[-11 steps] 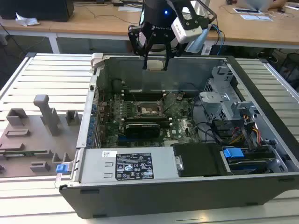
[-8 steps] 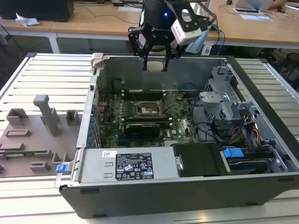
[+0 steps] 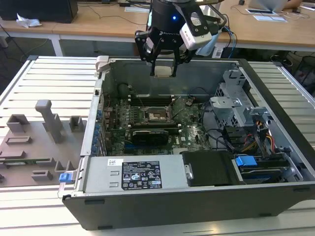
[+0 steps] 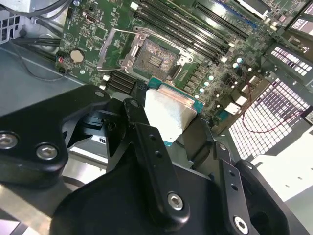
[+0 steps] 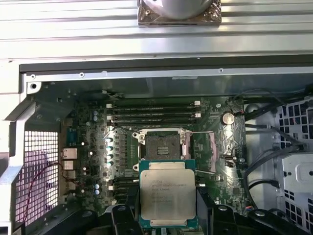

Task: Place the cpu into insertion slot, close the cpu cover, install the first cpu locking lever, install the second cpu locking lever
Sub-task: 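Place the cpu into insertion slot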

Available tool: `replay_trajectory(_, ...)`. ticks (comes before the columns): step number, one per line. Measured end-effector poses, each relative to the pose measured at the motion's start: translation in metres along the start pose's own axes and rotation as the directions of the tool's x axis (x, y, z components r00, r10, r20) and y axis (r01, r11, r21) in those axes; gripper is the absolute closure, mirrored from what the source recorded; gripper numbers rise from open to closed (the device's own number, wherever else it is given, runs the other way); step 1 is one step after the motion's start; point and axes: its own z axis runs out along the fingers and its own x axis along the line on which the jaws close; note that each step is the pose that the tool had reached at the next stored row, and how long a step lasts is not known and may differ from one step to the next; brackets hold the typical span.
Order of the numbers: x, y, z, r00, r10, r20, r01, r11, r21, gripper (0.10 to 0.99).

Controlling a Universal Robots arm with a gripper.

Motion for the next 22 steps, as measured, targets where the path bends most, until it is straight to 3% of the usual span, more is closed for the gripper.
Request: replay_trajectory(22, -0.0003, -0.0012, 0.0136, 1.0, 0.0, -0.0001, 0.0, 1.0, 0.0, 0.541)
